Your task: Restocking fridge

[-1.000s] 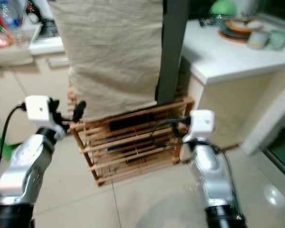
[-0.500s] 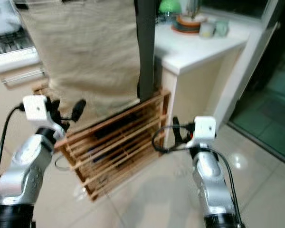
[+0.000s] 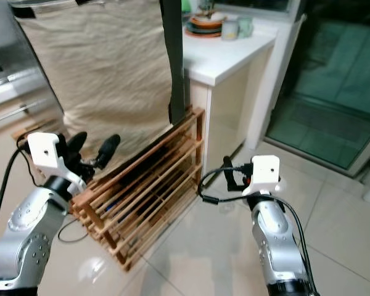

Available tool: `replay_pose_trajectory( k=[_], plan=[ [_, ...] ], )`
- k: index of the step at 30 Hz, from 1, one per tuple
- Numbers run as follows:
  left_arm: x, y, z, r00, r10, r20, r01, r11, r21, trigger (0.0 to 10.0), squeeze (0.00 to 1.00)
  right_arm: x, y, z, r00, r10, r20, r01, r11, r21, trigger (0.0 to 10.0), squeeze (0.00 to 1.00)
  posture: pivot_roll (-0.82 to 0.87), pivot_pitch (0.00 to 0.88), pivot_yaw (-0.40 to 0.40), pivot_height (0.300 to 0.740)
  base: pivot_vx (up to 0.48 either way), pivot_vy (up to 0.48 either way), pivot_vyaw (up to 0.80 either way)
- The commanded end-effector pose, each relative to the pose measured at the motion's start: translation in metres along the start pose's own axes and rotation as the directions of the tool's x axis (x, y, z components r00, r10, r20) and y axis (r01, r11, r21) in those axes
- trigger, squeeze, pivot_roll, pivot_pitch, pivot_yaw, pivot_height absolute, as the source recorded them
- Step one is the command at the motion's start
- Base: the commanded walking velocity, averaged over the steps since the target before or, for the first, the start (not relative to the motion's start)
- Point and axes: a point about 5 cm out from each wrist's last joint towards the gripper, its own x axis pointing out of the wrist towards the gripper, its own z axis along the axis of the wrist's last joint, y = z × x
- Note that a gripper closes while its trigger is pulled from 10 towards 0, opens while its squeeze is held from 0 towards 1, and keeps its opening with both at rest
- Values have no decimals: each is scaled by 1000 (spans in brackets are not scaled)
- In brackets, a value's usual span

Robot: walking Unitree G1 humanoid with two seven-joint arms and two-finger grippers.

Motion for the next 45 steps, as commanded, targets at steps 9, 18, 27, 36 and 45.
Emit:
replay_pose_trajectory(
  k=[9, 18, 27, 36, 45],
  plan=[
    [-6, 11, -19, 992, 88, -91, -87, 996, 16, 10000, 0, -2, -2, 10, 999, 0, 53, 1, 1000, -7, 10000, 0, -163, 0, 62, 740, 0, 474, -671],
    [-4, 8, -12, 994, 102, -41, -102, 995, 6, 10000, 0, -2, 1, 16, 996, 18, 82, -17, 1000, -18, 10000, 0, -162, 0, 58, 740, 0, 316, -375],
    [19, 1, 9, 995, 97, 13, -98, 995, 15, 10000, 0, 0, 5, 18, 995, 36, 89, -34, 999, -25, 10000, 0, -155, 0, 50, 740, 0, 0, 0],
    [42, -1, 14, 995, 97, -6, -97, 995, 6, 10000, 0, 2, 8, 19, 995, 52, 88, -50, 998, -29, 10000, 0, -161, 0, 55, 740, 0, 0, 0],
    [64, -30, 15, 1000, -20, -11, 20, 1000, -21, 10000, 0, 3, 10, 17, 995, 52, 85, -49, 998, -35, 10000, 0, -175, 0, 70, 740, 0, 0, 0]
  ],
)
